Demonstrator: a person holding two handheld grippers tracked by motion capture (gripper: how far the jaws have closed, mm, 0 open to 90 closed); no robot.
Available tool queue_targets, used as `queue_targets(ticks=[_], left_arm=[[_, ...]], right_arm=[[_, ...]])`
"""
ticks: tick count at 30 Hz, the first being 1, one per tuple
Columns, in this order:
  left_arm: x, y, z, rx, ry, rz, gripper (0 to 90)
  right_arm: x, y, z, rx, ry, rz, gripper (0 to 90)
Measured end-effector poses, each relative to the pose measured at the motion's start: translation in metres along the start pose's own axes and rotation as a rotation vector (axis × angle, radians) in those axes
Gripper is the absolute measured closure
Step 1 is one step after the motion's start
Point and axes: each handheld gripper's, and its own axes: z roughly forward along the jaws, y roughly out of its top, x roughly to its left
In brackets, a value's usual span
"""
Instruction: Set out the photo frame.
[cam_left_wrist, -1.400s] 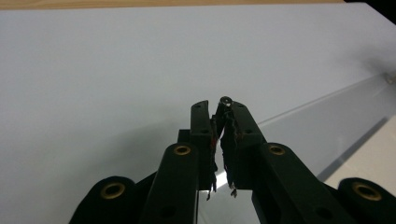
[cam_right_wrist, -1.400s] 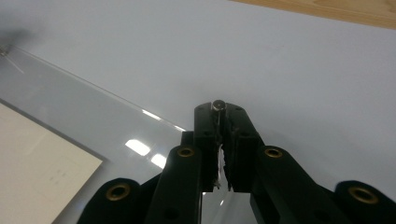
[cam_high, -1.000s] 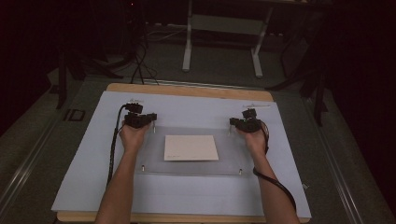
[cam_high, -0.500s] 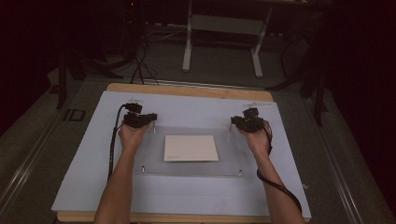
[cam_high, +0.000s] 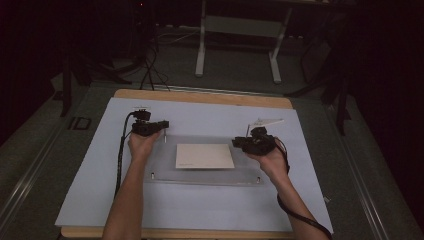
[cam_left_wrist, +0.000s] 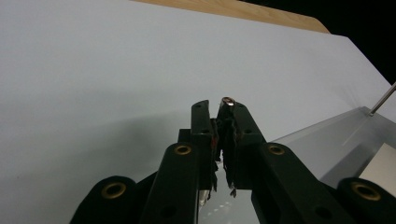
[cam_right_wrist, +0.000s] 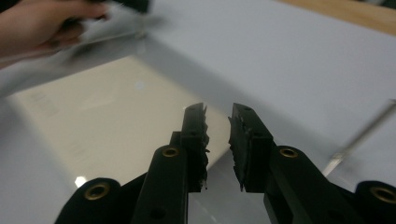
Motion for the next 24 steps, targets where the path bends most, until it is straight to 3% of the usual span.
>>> queue_targets(ticks=[4, 8, 12, 20, 24], left_arm=[[-0.001, 0.000, 0.001, -0.004, 0.008, 0.001, 83.1], [-0.001, 0.000, 0.002, -0.007, 0.009, -0.013, 83.0], [-0.001, 0.001, 0.002, -0.002, 0.015, -0.015, 83.1], [-0.002, 0.001, 0.003, 0.003, 0.021, -0.020, 83.1], [-0.002, 0.002, 0.003, 0.005, 0.023, -0.022, 83.1]], right_arm=[[0.019, -0.003, -0.006, 0.017, 0.039, -0.046, 78.9], [0.037, -0.006, -0.014, -0.003, 0.047, -0.057, 89.9], [0.056, -0.009, -0.025, -0.040, 0.050, -0.086, 90.0], [0.099, -0.025, -0.037, -0.110, 0.107, -0.151, 90.0], [0.112, -0.034, -0.037, -0.140, 0.131, -0.154, 90.0]])
